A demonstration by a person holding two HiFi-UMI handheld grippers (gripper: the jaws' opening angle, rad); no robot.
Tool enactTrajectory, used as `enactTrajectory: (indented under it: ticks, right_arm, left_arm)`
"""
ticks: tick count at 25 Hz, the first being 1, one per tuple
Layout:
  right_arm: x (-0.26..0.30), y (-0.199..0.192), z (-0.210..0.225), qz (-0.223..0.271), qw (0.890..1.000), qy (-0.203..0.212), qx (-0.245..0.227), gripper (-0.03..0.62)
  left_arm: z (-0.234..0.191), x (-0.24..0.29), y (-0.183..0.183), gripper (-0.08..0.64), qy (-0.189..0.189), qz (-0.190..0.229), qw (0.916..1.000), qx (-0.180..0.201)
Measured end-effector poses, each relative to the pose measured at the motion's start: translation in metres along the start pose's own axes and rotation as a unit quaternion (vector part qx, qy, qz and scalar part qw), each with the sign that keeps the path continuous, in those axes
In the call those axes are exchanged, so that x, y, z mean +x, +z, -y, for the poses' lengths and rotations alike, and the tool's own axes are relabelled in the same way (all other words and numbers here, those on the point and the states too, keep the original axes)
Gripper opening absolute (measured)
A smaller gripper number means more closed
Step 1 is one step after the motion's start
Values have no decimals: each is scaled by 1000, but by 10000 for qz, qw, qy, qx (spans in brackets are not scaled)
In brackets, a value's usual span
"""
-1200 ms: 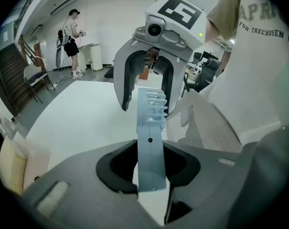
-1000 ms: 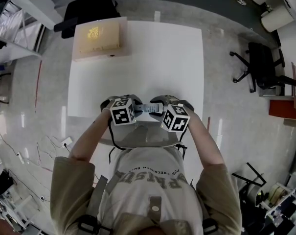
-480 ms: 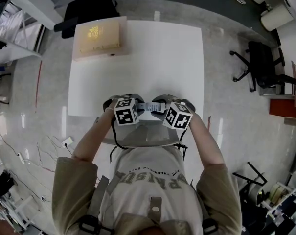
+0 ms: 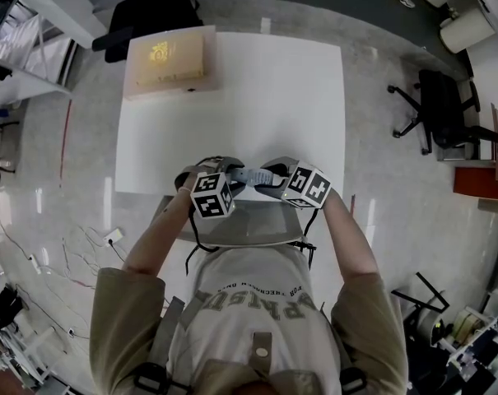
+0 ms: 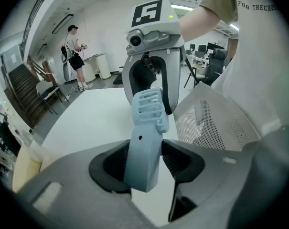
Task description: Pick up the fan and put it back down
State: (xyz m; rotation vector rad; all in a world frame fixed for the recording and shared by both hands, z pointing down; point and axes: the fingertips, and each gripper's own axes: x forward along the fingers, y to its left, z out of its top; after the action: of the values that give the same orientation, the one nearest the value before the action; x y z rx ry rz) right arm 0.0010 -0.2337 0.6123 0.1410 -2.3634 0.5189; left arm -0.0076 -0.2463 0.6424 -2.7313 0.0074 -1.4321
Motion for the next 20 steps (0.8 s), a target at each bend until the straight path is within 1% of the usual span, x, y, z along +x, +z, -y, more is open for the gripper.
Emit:
enactTrajectory:
  ticks: [3,6,8,11,16,20]
  right_arm:
    - [0,1,2,162,9989,185,390,184]
    - [1,3,2,423,9944,427,869,184]
    - [2,3,3,581,9895,596,1184,183]
    - [6,1,6,754,9815,782,1578,183]
    - [4,-3,12,1016,9668,1035,2103,183]
    - [1,2,15,1232,9544,1257,2411,183]
  left_arm:
    - [-3,-3,-1,230,149,14,9998,100]
    - [-2,-5,-6,261,227,-56,9992,339]
    - [-2,-5,-8,296,274,-48,9986,450]
    - [-3,-7,-13,301,389,-68,9975,582]
    - [-7,-8,-25,308,626,-307,9924,1017]
    - [-9,-7,-27,308,683,-346,9906,1134]
